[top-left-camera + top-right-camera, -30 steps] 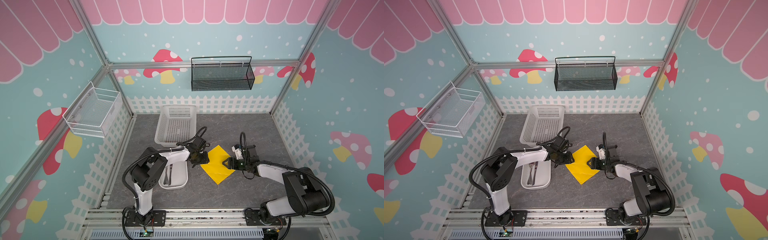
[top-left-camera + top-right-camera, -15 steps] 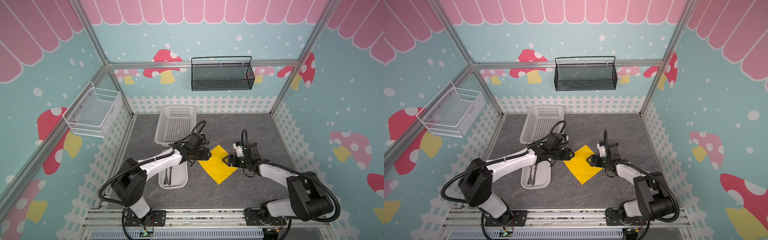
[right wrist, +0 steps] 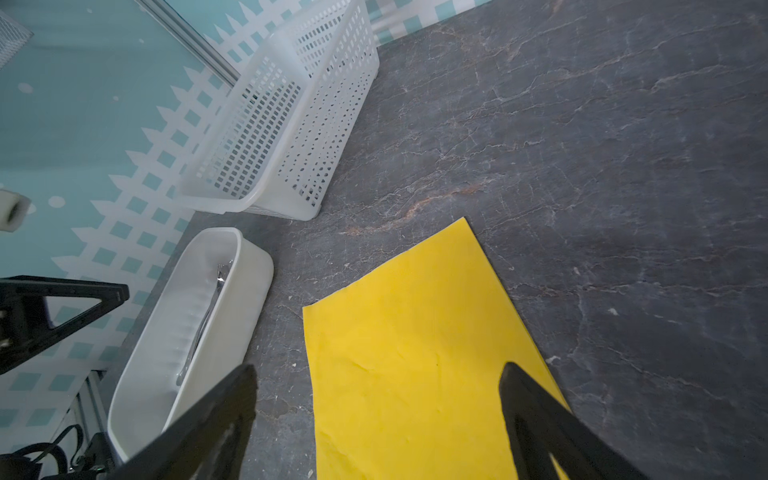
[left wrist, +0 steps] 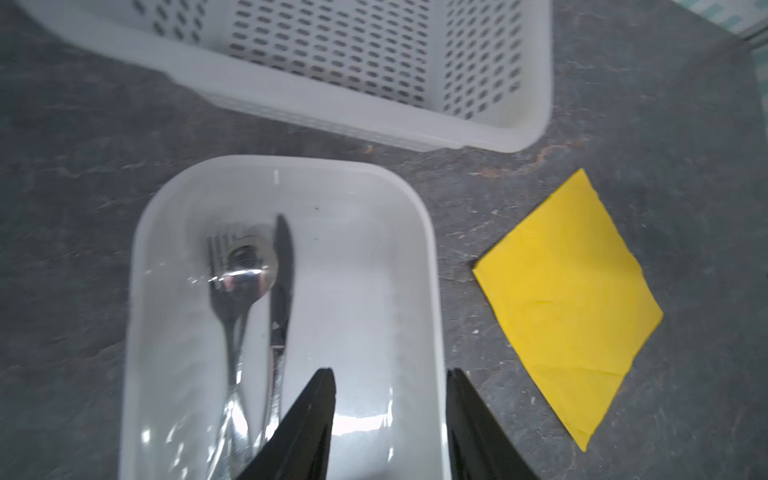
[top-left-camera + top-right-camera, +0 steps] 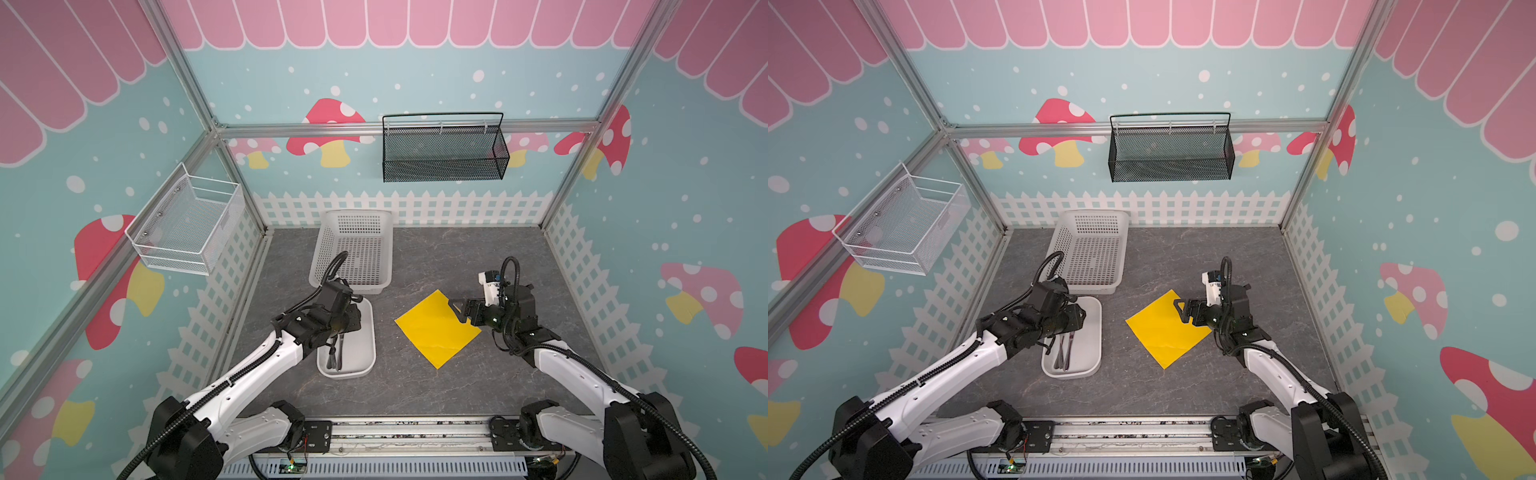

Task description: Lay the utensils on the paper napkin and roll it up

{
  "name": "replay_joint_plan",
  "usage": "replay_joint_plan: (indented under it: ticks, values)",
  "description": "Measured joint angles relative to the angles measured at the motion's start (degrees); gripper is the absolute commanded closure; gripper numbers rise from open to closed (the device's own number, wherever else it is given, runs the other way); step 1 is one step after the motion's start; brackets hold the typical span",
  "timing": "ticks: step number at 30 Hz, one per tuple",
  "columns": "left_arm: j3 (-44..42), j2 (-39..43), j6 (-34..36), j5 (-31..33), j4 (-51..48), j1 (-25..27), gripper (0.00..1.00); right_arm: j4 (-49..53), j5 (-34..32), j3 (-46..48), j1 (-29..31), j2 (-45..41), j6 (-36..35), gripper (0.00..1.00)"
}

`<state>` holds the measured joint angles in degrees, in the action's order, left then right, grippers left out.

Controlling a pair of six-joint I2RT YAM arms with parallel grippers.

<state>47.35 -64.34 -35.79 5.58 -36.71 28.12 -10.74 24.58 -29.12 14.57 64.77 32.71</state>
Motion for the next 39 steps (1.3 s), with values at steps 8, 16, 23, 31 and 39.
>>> replay_joint_plan:
  ticks: [8, 16, 23, 31, 39]
  values:
    - [2.19, -11.1, 4.35, -5.27, -9.9, -6.43, 0.6, 0.5, 5.33, -1.92, 0.0, 3.3, -0.55, 0.19]
    - [4.46, -17.35, 6.62, -7.61, -12.61, -6.84, 0.61, 1.42, 6.03, -2.67, 0.0, 3.3, -1.14, 0.19]
    - [4.48, -20.06, 6.73, -7.87, -12.57, -6.86, 0.62, 2.23, 5.05, -3.98, 0.0, 3.3, -1.86, 0.19]
    - [4.48, -24.04, 7.78, -7.98, -11.96, -6.99, 0.63, 2.69, 3.19, -4.02, 0.0, 3.3, -2.05, 0.19]
    - [4.44, -25.31, 8.85, -8.2, -11.23, -6.99, 0.67, 3.45, 0.94, -4.02, 0.0, 3.41, -1.68, 0.19]
